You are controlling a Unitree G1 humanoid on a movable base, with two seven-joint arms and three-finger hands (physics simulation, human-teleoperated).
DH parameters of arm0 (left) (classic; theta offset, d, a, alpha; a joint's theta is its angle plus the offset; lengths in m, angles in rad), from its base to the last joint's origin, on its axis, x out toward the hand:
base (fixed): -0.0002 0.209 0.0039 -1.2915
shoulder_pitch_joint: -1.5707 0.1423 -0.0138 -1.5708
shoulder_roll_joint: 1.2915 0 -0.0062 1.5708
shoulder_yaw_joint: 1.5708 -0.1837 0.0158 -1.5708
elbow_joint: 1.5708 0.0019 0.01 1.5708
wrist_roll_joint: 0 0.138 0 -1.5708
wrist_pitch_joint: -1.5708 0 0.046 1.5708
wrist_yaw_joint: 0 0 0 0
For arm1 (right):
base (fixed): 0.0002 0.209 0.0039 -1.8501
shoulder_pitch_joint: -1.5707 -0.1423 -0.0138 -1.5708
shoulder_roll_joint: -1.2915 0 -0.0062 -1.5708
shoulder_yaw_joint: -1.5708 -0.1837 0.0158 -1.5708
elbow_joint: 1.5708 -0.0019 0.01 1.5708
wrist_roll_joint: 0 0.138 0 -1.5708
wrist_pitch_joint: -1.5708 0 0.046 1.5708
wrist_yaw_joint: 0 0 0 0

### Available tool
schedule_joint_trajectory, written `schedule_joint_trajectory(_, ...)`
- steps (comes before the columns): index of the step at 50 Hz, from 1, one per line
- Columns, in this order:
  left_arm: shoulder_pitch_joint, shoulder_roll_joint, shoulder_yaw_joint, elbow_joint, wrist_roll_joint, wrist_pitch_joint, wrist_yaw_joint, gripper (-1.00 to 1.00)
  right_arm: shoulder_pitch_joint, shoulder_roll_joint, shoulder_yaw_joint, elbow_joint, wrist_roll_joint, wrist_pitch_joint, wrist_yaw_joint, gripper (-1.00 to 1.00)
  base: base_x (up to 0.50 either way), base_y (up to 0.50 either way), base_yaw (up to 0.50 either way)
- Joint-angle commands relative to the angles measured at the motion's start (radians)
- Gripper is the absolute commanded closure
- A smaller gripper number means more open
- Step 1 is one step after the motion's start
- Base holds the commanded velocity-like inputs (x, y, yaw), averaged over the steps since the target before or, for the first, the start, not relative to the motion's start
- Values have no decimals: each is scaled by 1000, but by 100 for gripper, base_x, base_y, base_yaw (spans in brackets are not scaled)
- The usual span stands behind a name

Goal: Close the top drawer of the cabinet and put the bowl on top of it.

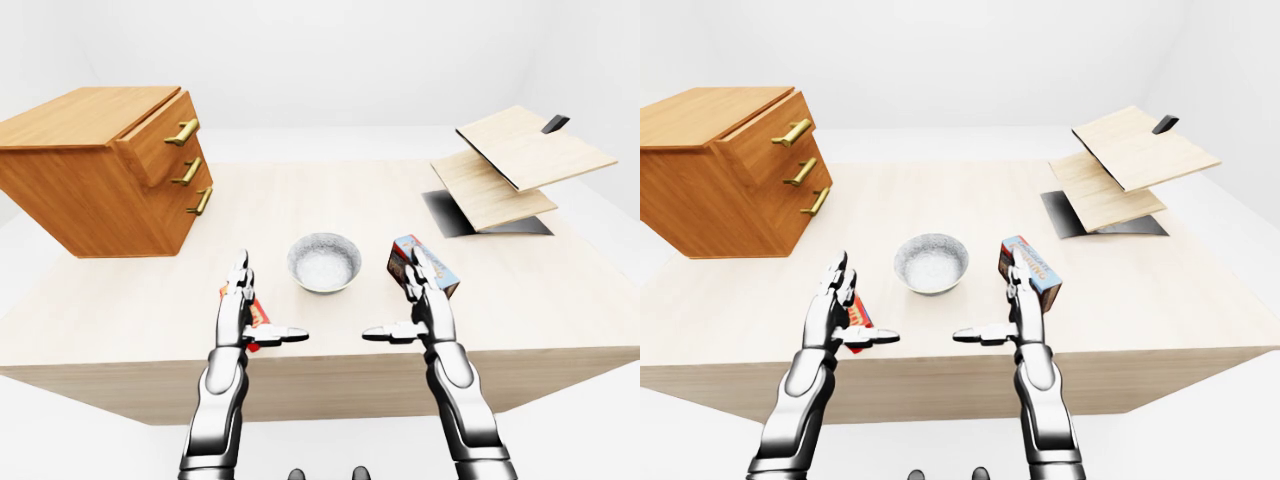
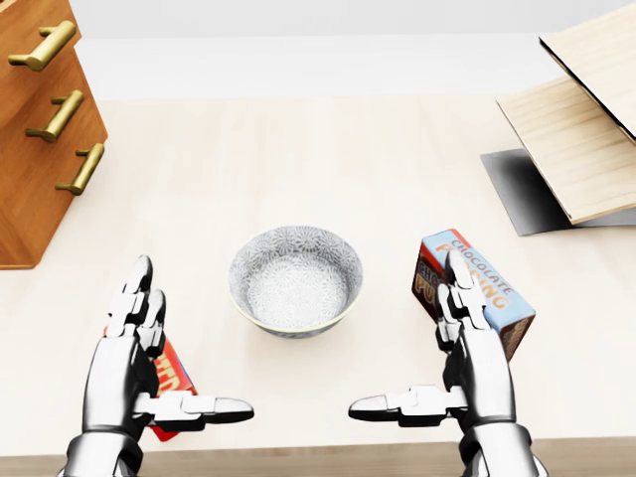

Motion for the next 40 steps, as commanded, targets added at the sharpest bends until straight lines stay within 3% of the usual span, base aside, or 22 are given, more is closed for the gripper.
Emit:
schedule_joint_trajectory(1,33,15,26,-71,-7,37,-39,-100,56,2,-6,-96,29,50,25,-100,0,0,0)
schedule_joint_trajectory(7,53,11,25,-106,9,38,-36,-100,97,1,-2,-179,45,67,28,-100,0,0,0)
schedule_joint_trajectory(19,132,2,12,-237,26,46,-44,-100,215,4,12,-364,55,67,54,-100,0,0,0)
schedule_joint_trajectory(25,152,2,14,-260,57,11,-34,-100,241,4,18,-402,53,67,55,-100,0,0,0)
schedule_joint_trajectory(30,157,3,28,-284,42,30,-49,-100,257,4,21,-424,54,67,55,-100,0,0,0)
schedule_joint_trajectory(40,221,-8,30,-386,45,16,-60,-100,272,3,26,-440,52,67,55,-100,0,0,0)
